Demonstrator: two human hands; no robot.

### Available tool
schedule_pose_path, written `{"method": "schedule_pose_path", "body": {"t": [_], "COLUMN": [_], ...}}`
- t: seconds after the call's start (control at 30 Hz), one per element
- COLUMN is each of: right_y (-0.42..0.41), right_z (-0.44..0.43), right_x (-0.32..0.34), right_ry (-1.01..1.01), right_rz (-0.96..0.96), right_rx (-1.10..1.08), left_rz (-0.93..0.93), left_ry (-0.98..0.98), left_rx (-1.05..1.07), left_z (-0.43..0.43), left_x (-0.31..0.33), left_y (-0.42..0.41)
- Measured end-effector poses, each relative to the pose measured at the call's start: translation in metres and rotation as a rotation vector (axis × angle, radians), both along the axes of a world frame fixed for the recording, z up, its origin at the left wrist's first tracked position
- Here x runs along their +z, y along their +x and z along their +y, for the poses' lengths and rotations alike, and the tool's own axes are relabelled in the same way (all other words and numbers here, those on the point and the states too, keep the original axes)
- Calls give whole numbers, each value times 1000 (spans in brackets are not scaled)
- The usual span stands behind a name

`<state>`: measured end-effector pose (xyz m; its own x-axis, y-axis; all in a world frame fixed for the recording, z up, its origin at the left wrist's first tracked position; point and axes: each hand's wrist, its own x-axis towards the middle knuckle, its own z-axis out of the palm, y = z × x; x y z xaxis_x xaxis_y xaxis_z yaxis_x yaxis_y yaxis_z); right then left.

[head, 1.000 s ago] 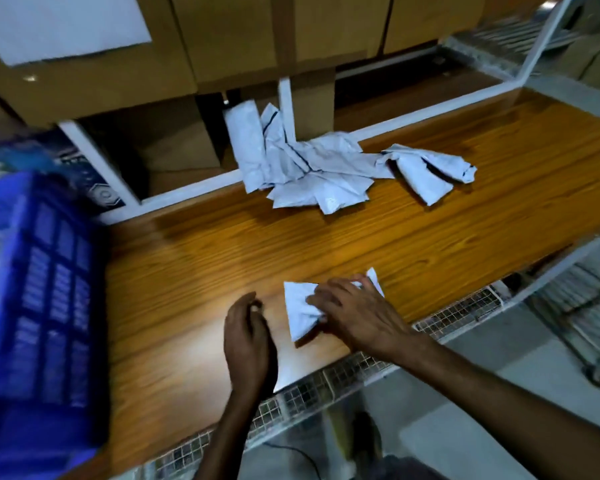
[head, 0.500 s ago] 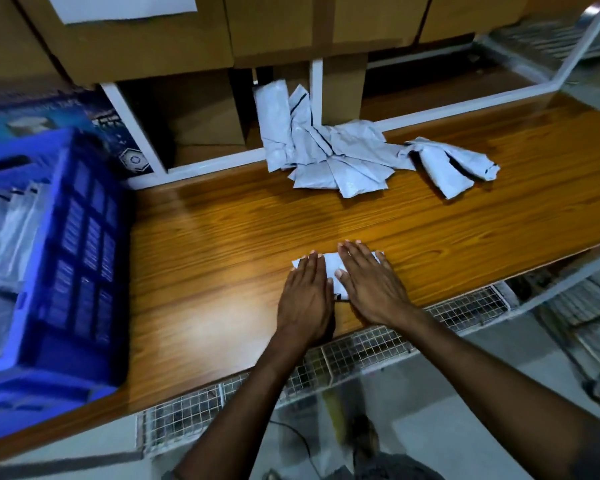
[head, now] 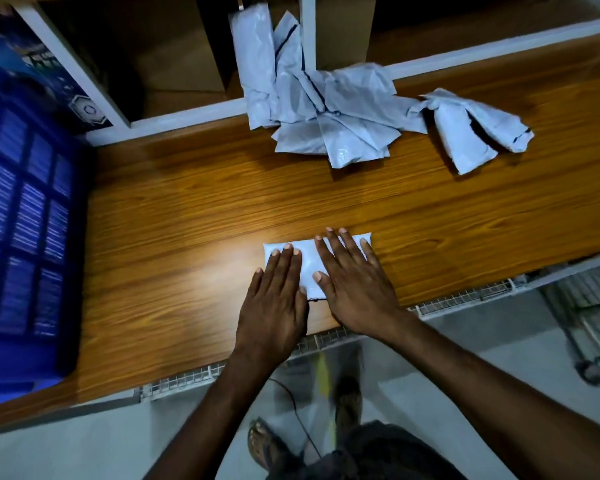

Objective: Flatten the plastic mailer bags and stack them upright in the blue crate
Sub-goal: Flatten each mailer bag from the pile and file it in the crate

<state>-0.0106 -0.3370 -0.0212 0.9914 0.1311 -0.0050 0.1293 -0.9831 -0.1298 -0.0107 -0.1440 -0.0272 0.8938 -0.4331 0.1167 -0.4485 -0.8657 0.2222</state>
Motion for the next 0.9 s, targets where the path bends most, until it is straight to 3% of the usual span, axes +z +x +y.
{"method": "schedule_pose_path", "body": {"t": [0.27,0.4,0.63,0.73,0.9], "right_y": [1,-24,-87,-100,-105], "right_z": [-7,-7,-6,-3,13], "right_x": [15,21,30,41,82], "right_ry": [56,4,-17,37,233], "right_rz": [115,0,73,95,-126], "right_rx": [-16,88,128,129,40], "left_rz": [125,204,154,40,-37], "left_ry": [-15,-26,33,34,-203], "left_rx": [-5,-93,-238,-267,-269], "left_z": [6,32,66,71,88], "left_x": [12,13,20,22,42], "left_y": [3,3,-34,-47,-46]}}
